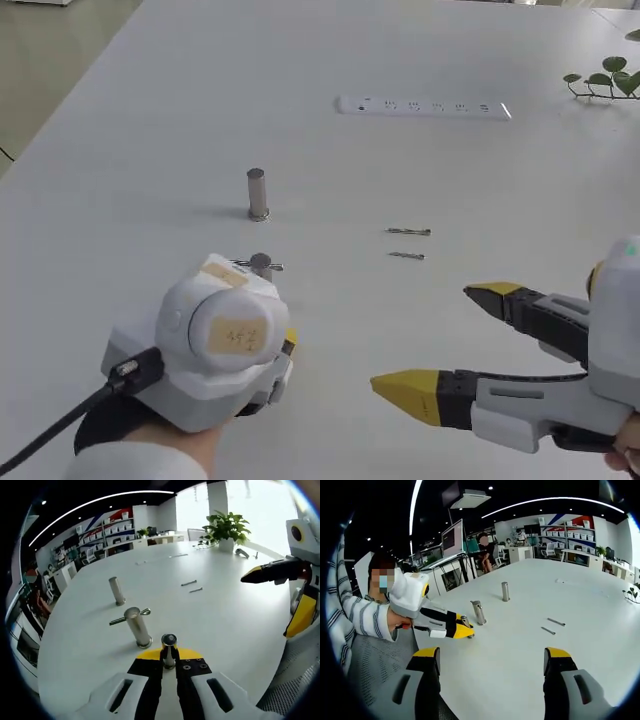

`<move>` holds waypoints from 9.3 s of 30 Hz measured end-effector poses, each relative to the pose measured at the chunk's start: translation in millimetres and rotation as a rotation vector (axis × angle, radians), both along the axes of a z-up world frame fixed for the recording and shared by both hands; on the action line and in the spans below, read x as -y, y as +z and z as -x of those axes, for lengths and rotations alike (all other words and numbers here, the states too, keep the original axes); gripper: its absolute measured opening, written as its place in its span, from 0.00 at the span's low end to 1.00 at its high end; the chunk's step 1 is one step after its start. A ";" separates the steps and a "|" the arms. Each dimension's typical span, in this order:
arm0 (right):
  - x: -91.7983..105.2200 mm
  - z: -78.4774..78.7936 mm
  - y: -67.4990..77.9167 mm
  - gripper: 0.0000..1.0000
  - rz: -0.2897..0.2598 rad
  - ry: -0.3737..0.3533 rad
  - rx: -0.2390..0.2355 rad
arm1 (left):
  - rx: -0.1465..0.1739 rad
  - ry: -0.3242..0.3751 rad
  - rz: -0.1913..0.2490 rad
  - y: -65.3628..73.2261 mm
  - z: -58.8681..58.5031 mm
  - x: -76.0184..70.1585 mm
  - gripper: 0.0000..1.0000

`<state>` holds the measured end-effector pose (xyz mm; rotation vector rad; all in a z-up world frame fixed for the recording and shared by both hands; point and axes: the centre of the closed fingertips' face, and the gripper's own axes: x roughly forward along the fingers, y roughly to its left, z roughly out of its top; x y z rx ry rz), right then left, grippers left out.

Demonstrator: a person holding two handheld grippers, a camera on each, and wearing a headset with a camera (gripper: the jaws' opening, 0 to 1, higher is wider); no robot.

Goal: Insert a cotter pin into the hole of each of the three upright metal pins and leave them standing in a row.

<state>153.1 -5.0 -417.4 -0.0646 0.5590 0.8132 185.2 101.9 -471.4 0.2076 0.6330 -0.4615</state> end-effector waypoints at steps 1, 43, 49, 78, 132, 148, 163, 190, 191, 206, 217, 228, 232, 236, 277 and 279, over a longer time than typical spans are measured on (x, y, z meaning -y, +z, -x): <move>-0.3 0.1 -0.1 0.84 0.001 0.000 0.000 | 0.006 -0.004 -0.001 0.1 -0.4 0.8 0.05; 21.8 -16.1 16.6 0.84 0.026 -0.030 0.044 | 0.159 -0.118 0.323 96.9 25.4 -23.9 0.68; 29.1 -20.6 18.8 0.84 0.041 -0.040 0.047 | 0.138 -0.202 0.319 97.8 31.9 -30.2 0.87; 42.8 -65.0 36.5 0.68 0.284 0.120 0.063 | 0.028 -0.325 0.349 81.5 50.9 -52.5 0.94; 36.2 -133.3 -79.8 0.00 0.793 0.637 -0.174 | -0.011 -0.255 0.342 74.3 45.5 -61.2 0.87; 35.7 -135.7 -80.6 0.00 0.863 0.678 -0.168 | -0.043 -0.254 0.321 65.7 46.2 -64.1 0.84; 36.5 -137.3 -81.7 0.00 0.856 0.639 -0.192 | -0.051 -0.267 0.300 64.9 45.6 -63.1 0.83; 30.8 -110.5 -61.5 0.00 0.785 0.590 -0.077 | -0.046 -0.274 0.295 63.5 51.9 -57.2 0.79; 30.2 -108.8 -58.8 0.00 0.775 0.584 -0.065 | -0.048 -0.276 0.295 63.2 52.0 -56.9 0.79; 17.9 -79.0 0.7 0.00 0.624 0.472 0.151 | -0.041 -0.300 0.302 69.6 46.4 -46.5 0.72; -3.4 -55.6 27.1 0.00 0.566 0.424 0.312 | -0.025 -0.303 0.379 83.8 37.9 -28.8 0.63; -26.8 -42.0 38.9 0.00 0.582 0.434 0.462 | -0.048 -0.333 0.425 88.0 34.7 -7.0 0.48; -35.4 -36.5 41.1 0.00 0.587 0.443 0.490 | -0.052 -0.304 0.446 88.9 26.0 -4.1 0.40; -41.6 -29.6 38.2 0.00 0.620 0.447 0.520 | -0.060 -0.294 0.458 89.1 20.9 -1.7 0.36; -84.3 -12.7 37.8 0.00 0.656 0.583 0.651 | -0.080 -0.359 0.480 96.8 16.4 23.5 0.00; -84.7 -12.4 38.2 0.00 0.656 0.583 0.654 | -0.083 -0.356 0.485 97.1 16.5 23.0 0.00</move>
